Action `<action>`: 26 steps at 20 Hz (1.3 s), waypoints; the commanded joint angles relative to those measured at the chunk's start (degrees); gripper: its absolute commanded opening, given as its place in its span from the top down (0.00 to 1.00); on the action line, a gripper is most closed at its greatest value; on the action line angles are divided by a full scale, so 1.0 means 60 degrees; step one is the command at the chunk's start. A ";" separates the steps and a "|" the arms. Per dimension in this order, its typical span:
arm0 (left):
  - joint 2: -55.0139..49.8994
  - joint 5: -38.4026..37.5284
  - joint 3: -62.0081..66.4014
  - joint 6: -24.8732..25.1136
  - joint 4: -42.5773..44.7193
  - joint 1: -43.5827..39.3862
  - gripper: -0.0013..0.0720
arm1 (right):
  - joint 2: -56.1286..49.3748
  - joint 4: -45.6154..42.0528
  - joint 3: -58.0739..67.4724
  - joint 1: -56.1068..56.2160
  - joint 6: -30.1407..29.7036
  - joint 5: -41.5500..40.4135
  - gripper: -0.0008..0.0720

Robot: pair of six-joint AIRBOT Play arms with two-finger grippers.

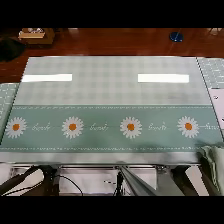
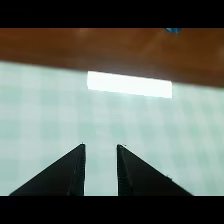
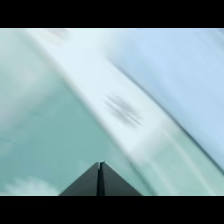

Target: Fold the shirts.

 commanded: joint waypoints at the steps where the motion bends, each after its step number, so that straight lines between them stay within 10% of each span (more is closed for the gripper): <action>1: -0.0976 -0.1759 0.0004 0.0229 0.0597 -0.1242 0.62 | -0.0889 0.2707 0.0882 0.4051 -0.0648 -0.0415 0.95; 6: -0.1581 -0.1486 0.0007 -0.2069 0.5541 -0.4779 0.63 | -0.2084 -0.1756 0.1104 0.8349 0.3264 0.0718 0.95; 8: -0.1810 -0.1774 0.0007 -0.3231 0.7158 -0.5694 0.60 | -0.2477 -0.2433 0.1104 0.8994 0.3330 0.1676 0.66; 11: -0.2073 -0.2441 0.0011 -0.4320 0.7369 -0.6269 0.23 | -0.2787 -0.2514 0.1104 0.9413 0.3297 0.2812 0.45; 26: -0.2138 -0.2557 0.0004 -0.4743 0.7158 -0.6353 0.23 | -0.2790 -0.2218 0.1104 0.9402 0.3289 0.3439 0.45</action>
